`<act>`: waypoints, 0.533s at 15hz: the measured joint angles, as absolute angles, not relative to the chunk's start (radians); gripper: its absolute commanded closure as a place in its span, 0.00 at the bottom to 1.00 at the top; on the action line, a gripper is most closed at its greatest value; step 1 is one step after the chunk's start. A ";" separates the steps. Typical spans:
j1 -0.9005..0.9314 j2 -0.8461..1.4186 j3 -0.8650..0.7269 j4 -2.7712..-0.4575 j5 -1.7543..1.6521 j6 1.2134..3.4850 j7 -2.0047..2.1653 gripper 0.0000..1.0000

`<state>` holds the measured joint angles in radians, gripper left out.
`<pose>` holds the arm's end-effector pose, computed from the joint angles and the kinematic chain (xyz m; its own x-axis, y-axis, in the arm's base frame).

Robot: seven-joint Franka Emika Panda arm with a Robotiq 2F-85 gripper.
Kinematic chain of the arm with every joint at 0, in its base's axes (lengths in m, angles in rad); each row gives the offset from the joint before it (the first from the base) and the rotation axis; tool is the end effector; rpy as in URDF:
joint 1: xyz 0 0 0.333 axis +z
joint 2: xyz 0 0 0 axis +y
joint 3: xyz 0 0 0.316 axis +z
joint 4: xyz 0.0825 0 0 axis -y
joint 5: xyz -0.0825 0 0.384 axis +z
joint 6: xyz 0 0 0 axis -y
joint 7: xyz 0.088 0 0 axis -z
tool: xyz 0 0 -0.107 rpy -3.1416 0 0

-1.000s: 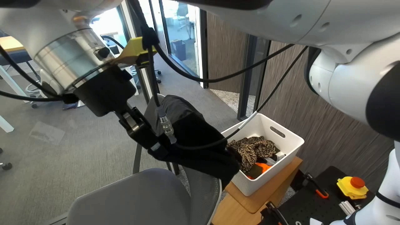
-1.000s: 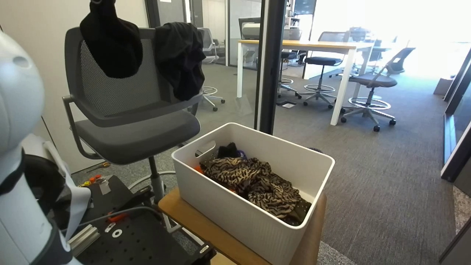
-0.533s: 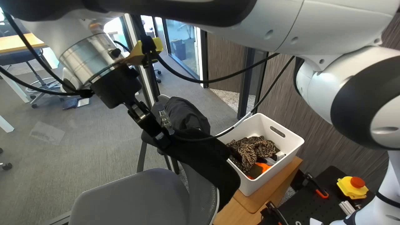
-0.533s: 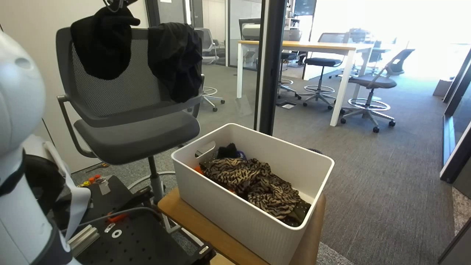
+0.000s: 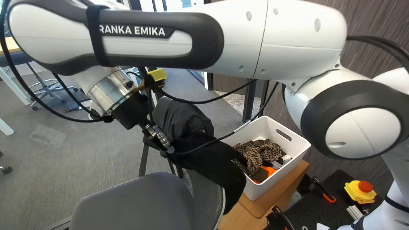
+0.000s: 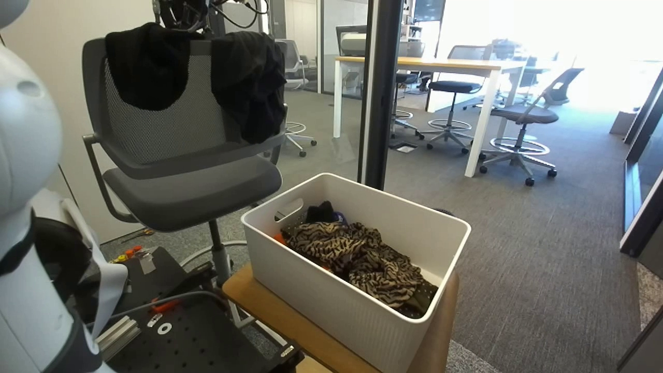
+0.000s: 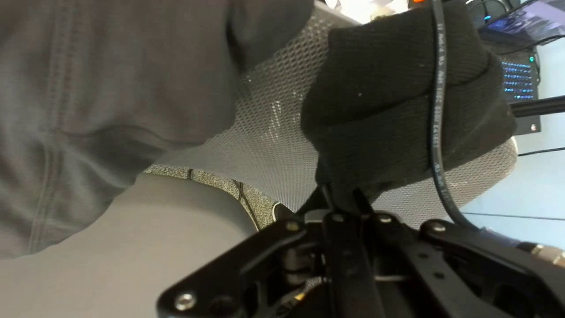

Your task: Put the black cloth on the head rest

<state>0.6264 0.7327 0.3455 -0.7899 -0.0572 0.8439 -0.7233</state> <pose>0.4440 0.4754 0.4890 -0.1849 0.9244 -0.3337 0.8526 -0.0180 -0.5223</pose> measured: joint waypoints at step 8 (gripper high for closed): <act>0.614 0.767 0.344 -0.820 -0.055 0.844 -0.724 0.40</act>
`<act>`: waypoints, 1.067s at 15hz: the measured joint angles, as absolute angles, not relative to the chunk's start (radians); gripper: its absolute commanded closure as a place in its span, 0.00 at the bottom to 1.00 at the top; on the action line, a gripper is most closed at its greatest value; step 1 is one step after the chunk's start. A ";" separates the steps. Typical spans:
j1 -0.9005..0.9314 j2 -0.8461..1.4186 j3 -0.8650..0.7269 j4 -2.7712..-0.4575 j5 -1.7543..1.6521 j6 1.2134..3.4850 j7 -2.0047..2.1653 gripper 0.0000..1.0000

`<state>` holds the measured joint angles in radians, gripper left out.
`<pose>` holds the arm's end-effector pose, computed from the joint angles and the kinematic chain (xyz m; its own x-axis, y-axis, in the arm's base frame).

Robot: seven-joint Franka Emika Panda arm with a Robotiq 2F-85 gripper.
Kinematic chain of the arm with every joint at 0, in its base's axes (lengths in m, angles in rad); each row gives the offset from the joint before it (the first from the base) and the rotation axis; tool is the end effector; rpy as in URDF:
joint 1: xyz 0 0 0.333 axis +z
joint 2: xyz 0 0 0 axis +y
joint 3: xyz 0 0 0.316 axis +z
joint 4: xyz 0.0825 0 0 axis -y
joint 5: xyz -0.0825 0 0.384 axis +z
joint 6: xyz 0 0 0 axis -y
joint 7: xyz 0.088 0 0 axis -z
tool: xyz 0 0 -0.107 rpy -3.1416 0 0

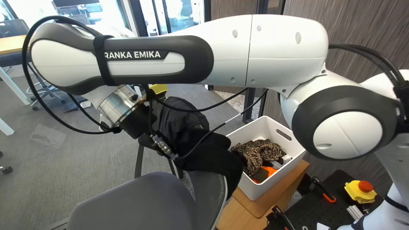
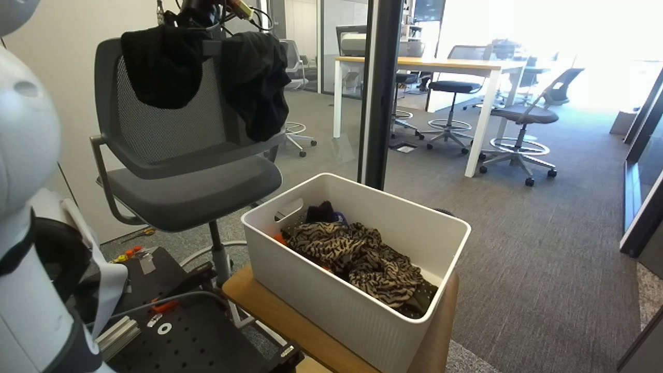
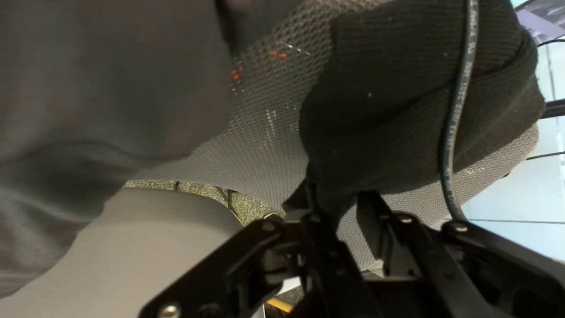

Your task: Put the black cloth on the head rest

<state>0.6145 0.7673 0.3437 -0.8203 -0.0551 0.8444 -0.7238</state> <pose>0.4511 0.4735 0.4555 -0.1962 0.9109 -0.3630 0.8265 -0.0456 -0.5611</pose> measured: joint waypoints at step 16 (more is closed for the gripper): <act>0.607 0.622 0.346 -0.819 -0.056 0.844 -0.730 0.00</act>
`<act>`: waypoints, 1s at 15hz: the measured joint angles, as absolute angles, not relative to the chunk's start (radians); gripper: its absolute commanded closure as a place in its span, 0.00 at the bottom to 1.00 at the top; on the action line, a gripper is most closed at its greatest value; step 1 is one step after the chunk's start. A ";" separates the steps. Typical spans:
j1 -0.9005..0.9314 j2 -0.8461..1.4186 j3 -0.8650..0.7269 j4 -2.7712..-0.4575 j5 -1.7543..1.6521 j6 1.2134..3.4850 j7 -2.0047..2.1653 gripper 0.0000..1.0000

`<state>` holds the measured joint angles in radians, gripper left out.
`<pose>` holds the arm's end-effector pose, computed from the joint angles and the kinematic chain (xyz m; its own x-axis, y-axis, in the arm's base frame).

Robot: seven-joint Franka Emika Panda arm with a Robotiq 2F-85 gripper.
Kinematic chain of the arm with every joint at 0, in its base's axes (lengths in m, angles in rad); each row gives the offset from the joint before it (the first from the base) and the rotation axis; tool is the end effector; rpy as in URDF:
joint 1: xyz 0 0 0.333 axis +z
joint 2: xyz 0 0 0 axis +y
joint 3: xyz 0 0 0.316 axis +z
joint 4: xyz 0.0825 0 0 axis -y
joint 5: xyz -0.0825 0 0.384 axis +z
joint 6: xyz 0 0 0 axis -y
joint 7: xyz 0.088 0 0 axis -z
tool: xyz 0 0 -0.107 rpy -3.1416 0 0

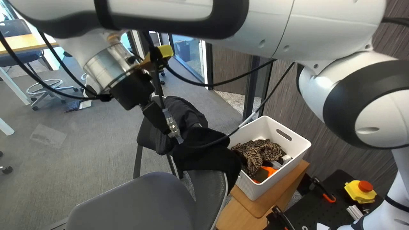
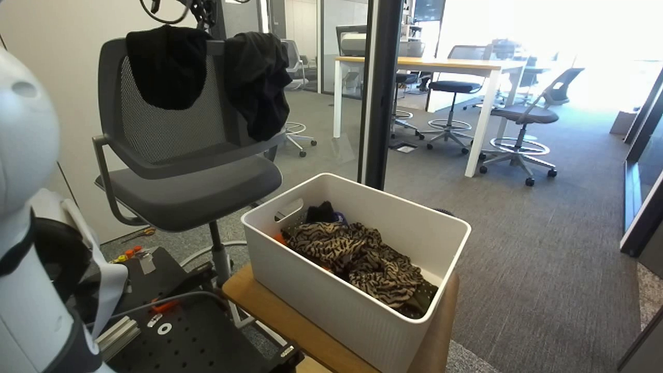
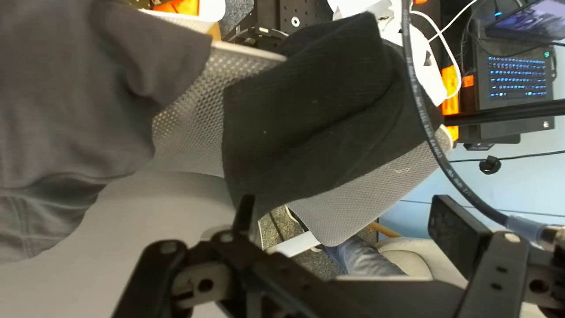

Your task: Put the black cloth on the head rest

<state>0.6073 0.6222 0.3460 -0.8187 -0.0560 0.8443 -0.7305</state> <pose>0.4339 0.4567 0.5477 -0.1568 0.9403 -0.3020 0.8865 -0.0008 -0.4627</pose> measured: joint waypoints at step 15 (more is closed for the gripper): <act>0.261 0.071 0.158 -1.070 0.043 0.934 -0.566 0.00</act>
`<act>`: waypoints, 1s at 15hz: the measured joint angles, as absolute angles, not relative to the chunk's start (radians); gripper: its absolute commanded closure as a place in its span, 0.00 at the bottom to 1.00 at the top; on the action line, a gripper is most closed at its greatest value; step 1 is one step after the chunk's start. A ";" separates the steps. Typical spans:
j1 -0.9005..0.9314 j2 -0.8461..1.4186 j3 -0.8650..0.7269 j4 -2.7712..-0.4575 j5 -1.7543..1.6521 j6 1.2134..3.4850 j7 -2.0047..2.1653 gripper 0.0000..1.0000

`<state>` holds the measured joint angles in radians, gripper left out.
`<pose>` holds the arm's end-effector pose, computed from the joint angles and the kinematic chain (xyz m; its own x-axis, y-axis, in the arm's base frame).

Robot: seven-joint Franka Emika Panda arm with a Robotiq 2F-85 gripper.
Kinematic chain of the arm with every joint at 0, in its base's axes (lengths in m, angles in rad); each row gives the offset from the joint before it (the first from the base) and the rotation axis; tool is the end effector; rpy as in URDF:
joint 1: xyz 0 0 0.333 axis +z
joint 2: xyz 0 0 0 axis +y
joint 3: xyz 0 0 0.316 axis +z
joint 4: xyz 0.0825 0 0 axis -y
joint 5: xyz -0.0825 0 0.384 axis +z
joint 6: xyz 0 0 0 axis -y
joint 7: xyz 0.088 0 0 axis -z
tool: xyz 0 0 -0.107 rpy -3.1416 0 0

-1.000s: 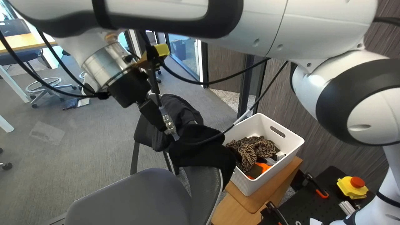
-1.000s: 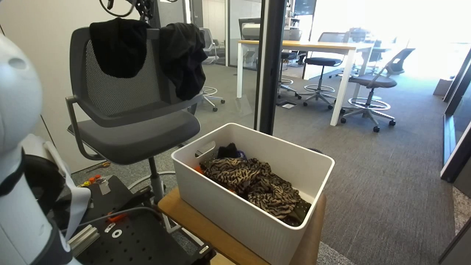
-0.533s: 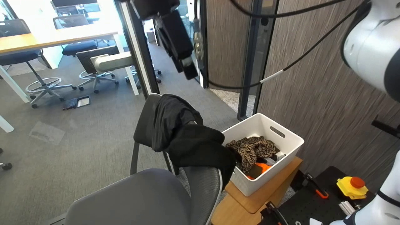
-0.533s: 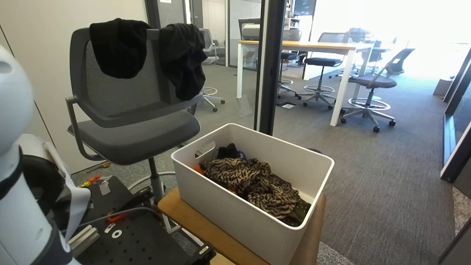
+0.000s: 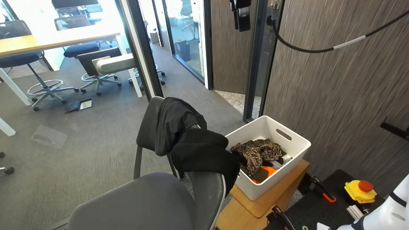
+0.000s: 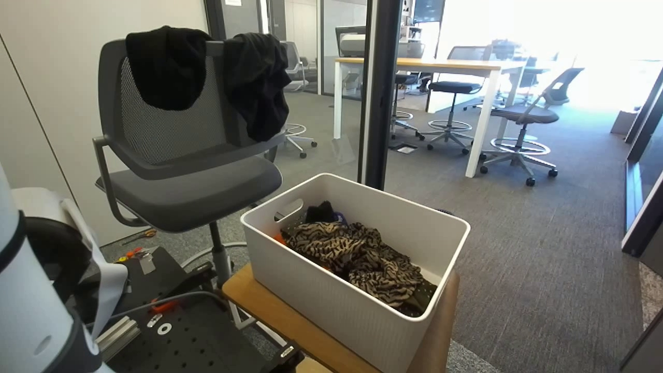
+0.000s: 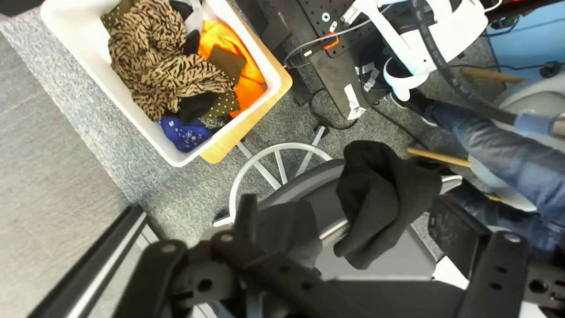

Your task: Put the black cloth on the head rest

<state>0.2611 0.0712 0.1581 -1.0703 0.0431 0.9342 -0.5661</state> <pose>0.4410 0.1977 0.7549 0.5183 0.8427 -0.1453 0.8300 -0.5367 -0.1520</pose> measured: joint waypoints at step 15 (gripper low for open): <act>0.117 -0.359 0.030 -1.888 0.123 1.221 -0.350 0.00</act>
